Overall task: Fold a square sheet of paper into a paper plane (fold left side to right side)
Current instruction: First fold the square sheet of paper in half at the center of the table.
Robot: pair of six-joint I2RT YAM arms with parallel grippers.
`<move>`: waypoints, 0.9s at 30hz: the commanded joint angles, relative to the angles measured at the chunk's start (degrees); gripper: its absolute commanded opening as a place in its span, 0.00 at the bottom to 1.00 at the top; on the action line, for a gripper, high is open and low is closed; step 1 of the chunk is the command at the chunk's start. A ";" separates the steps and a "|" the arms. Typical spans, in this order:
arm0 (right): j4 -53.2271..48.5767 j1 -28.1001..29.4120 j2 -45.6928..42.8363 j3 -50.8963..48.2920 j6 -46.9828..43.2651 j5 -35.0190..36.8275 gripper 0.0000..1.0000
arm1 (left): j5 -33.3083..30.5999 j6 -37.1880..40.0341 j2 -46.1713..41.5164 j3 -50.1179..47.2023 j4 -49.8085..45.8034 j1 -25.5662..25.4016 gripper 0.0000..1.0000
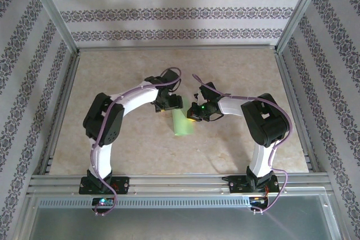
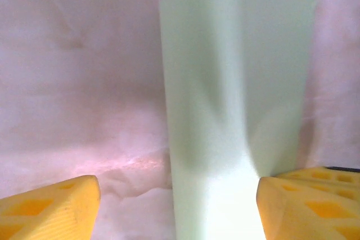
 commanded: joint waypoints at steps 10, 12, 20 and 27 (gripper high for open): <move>-6.11 0.62 2.97 -0.40 -1.83 5.18 0.00 | 21.99 4.01 -9.28 -10.91 20.43 2.47 0.44; -6.21 0.65 3.10 -0.29 -1.83 5.28 0.00 | 24.51 3.10 -7.18 -12.12 22.26 2.47 0.38; -6.89 0.83 3.11 0.05 -2.33 5.47 0.00 | 26.47 3.52 -1.01 -15.09 27.57 2.48 0.25; -8.01 0.83 2.96 -0.02 -2.84 6.39 0.00 | 23.82 3.71 1.24 -17.82 28.88 2.50 0.22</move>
